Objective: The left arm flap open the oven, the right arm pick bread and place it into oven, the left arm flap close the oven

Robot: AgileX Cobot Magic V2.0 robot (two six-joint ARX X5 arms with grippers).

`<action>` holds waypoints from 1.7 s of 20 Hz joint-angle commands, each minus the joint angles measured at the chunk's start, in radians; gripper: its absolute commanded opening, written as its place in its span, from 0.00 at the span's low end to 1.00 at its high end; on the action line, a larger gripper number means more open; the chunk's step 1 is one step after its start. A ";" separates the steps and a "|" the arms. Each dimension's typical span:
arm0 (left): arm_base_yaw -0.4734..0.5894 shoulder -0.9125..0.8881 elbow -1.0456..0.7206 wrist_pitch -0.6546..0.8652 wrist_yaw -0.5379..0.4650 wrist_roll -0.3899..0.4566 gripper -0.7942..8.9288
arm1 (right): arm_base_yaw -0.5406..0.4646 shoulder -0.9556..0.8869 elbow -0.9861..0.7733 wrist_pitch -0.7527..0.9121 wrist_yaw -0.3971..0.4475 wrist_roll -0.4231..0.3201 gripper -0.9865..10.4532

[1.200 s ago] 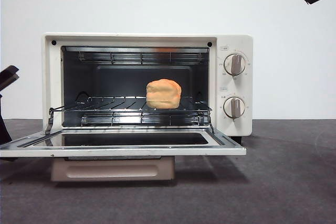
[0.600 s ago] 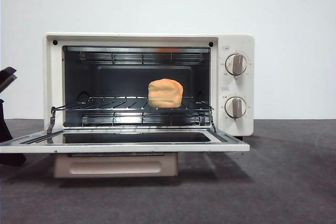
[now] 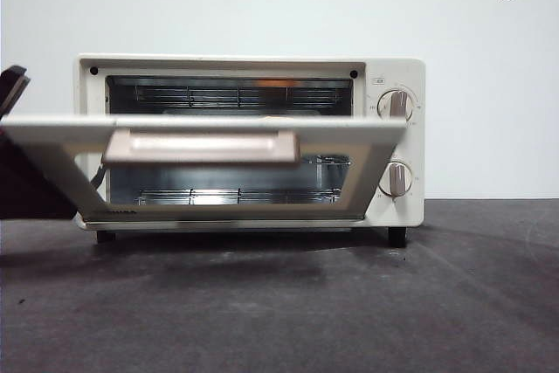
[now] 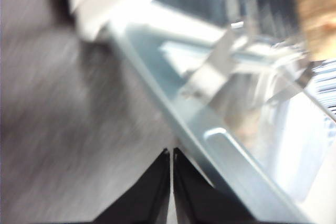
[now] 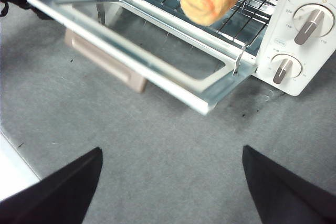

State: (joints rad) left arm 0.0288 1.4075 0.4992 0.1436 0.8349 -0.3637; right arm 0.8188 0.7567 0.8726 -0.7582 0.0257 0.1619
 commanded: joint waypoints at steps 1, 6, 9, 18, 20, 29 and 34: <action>0.013 0.010 0.010 0.090 0.031 -0.059 0.10 | 0.010 0.004 0.008 0.009 0.000 0.014 0.46; 0.055 0.010 0.011 0.232 0.030 -0.129 0.10 | 0.010 0.005 0.008 0.009 0.000 0.014 0.46; 0.059 0.010 0.011 0.347 0.028 -0.186 0.10 | 0.010 0.005 0.008 0.010 0.000 0.014 0.46; 0.050 -0.022 0.012 0.444 0.035 -0.262 0.10 | 0.010 0.006 0.008 0.012 0.002 0.014 0.46; 0.043 -0.053 0.012 0.433 0.032 -0.261 0.10 | 0.010 0.006 0.008 0.018 0.005 0.014 0.46; 0.008 -0.303 0.066 0.092 -0.102 -0.107 0.10 | 0.010 0.007 0.008 0.050 0.008 0.014 0.46; -0.047 -0.432 0.193 -0.280 -0.260 0.100 0.10 | 0.010 0.008 0.008 0.096 0.008 0.013 0.46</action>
State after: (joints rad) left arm -0.0105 0.9821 0.6586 -0.0589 0.6075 -0.3908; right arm 0.8188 0.7570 0.8726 -0.6769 0.0299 0.1650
